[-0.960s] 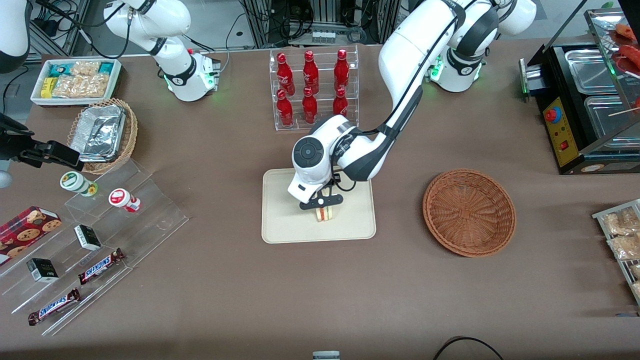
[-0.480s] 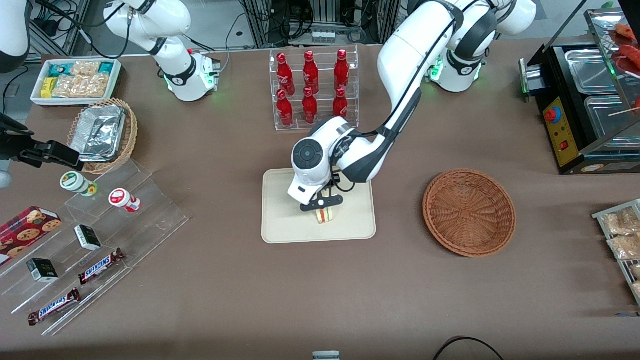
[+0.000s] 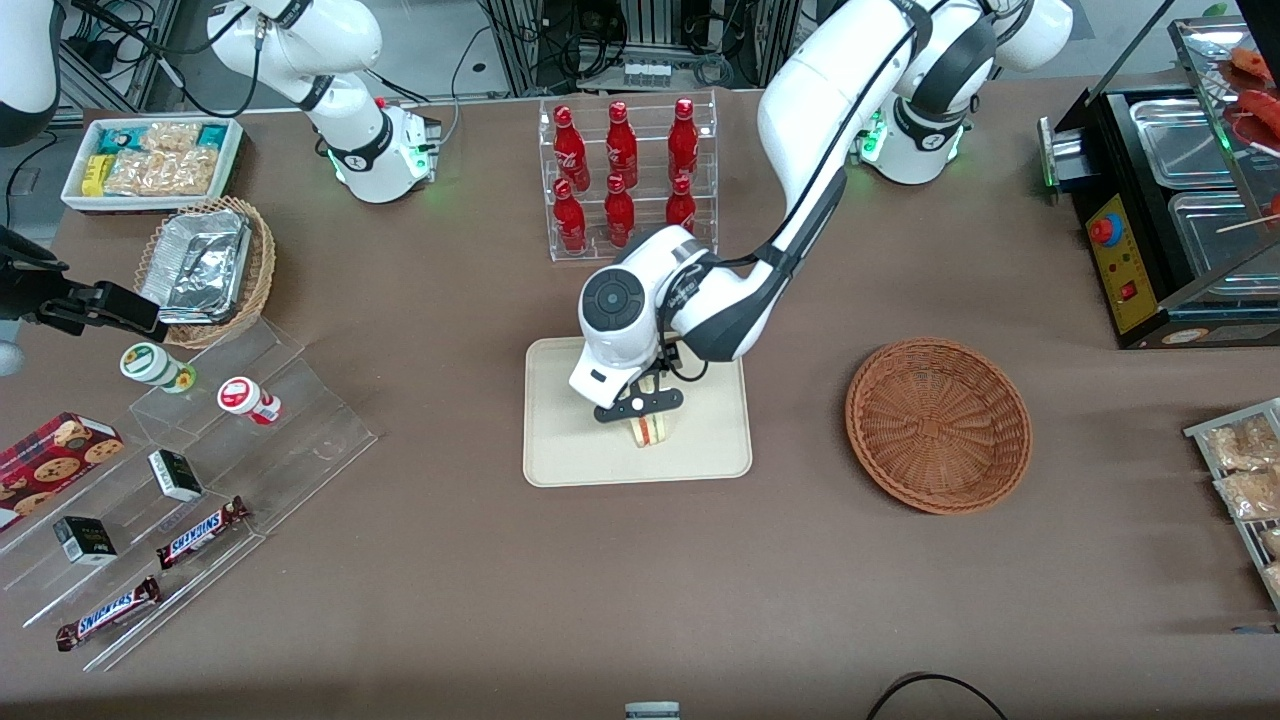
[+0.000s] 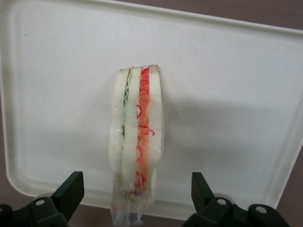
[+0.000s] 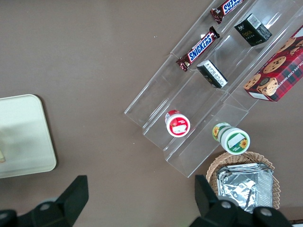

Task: Place sandwich from basket to tray

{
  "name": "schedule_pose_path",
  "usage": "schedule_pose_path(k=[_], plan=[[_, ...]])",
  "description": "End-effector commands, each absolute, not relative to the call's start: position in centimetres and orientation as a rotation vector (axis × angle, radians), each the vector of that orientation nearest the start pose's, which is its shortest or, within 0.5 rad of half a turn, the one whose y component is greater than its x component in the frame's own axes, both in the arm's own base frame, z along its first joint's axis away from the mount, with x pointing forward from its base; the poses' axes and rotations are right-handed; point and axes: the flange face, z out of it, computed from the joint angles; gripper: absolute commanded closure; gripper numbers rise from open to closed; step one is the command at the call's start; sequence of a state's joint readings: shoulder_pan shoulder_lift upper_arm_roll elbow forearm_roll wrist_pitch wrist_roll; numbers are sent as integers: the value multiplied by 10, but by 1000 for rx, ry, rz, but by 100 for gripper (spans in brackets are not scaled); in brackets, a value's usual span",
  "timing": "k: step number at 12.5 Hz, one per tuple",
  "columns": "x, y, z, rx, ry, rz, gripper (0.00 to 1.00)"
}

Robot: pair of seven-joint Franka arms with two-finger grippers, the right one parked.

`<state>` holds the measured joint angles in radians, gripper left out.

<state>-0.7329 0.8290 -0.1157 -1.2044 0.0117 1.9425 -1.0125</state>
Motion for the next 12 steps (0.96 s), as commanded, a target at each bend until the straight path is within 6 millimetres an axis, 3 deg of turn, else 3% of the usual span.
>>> schedule_pose_path(k=[1,4,6,8,12], plan=[[507,-538,315,-3064,-288,168,0],[514,-519,357,-3059,-50,142,0],[535,-490,381,-3052,-166,86,0],[558,-433,407,-3046,-216,108,0],[578,-349,444,-3062,-11,178,0]])
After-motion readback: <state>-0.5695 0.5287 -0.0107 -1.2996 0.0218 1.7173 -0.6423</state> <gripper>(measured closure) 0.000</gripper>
